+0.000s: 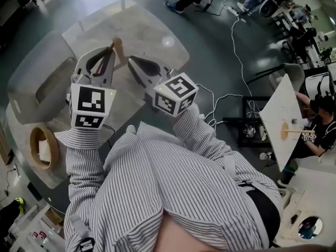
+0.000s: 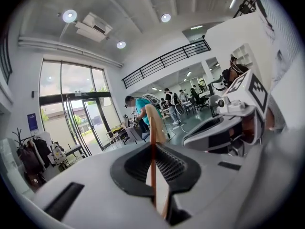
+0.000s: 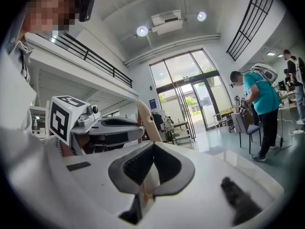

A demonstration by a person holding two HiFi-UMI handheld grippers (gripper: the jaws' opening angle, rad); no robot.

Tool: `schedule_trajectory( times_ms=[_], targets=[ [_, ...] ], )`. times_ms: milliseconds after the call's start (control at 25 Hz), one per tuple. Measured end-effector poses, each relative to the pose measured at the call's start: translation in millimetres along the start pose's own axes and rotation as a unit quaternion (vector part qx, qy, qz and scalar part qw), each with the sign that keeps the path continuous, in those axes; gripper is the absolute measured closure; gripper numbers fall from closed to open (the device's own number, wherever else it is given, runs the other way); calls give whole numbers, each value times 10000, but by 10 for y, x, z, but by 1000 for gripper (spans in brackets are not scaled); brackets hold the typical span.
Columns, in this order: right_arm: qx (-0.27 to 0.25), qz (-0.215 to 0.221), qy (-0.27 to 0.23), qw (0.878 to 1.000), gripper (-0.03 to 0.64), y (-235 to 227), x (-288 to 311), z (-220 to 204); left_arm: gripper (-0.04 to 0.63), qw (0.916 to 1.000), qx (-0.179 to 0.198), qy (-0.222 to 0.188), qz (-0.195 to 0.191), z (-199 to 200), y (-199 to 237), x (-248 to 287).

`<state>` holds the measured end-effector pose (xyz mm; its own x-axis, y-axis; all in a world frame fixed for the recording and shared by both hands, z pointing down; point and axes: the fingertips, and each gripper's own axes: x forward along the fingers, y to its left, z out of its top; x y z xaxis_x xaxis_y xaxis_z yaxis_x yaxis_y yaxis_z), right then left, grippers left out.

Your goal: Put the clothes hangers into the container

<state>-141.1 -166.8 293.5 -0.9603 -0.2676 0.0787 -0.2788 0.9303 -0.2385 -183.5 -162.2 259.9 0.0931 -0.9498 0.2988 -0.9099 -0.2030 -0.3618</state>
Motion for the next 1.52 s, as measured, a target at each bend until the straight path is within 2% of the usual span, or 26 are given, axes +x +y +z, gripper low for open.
schedule_trajectory(
  times_ms=[160, 480, 760, 960, 1120, 1280, 1520],
  targets=[
    [-88, 389, -41, 9992, 601, 205, 70, 115, 566, 9995, -219, -106, 192, 46, 120, -141],
    [-366, 967, -40, 9946, 601, 551, 304, 301, 565, 9974, -241, -242, 641, 232, 446, -566],
    [-772, 1521, -106, 9853, 601, 826, 293, 573, 566, 9918, -545, -570, 1001, 562, 639, -949],
    [-1030, 1882, -319, 9762, 601, 1185, 388, 780, 565, 9864, -424, -770, 1385, 666, 796, -1330],
    [-1347, 2231, -465, 9643, 601, 1406, 370, 971, 565, 9843, -356, -745, 1559, 751, 797, -1463],
    [-1447, 2526, -691, 9542, 601, 1575, 244, 1160, 565, 9813, -397, -747, 1729, 836, 819, -1601],
    [-1595, 2762, -843, 9440, 601, 1780, 283, 1201, 565, 9751, -2, -682, 2112, 939, 896, -1896]
  ],
)
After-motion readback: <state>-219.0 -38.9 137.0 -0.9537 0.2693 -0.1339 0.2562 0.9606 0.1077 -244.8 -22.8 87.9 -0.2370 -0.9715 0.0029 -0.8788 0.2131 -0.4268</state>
